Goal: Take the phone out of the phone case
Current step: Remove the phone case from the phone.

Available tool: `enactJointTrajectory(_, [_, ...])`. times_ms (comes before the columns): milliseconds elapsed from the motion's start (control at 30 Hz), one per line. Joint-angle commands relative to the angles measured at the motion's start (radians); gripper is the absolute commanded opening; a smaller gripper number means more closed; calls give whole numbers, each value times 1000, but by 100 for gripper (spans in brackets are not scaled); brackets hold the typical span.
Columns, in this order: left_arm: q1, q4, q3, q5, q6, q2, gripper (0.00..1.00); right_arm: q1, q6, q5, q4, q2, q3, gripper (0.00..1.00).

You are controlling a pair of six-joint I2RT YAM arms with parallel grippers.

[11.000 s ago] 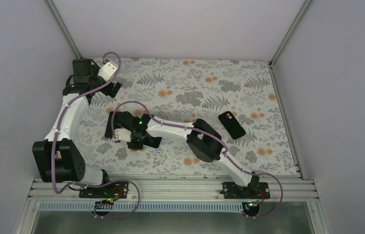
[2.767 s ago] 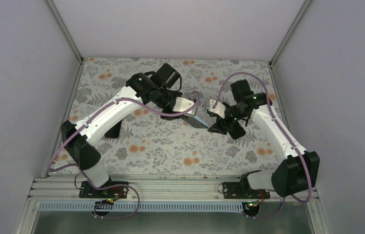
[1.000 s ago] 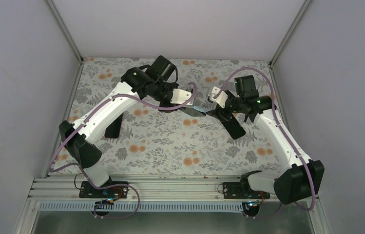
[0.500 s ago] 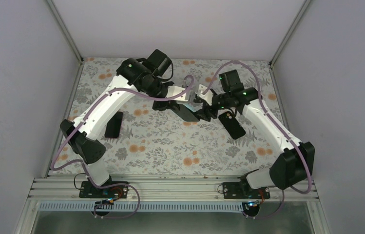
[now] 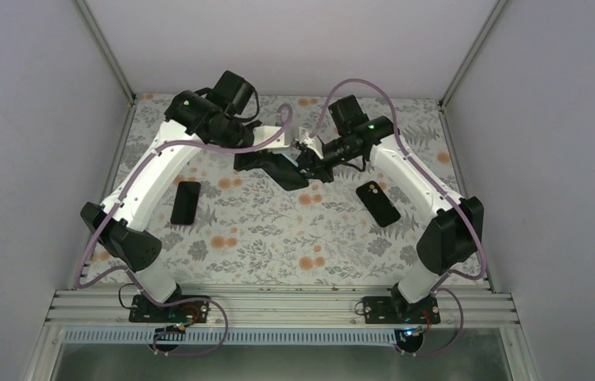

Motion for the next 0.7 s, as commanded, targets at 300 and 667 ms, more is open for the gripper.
enactJointTrajectory(300, [-20,860,-316,-151,-115,-189,100,-148,415,0,434,-136,-68,3])
enactJointTrajectory(667, [-91,1480,-446,-557,-257,-174,100,-197,762,446,665,-14,168,3])
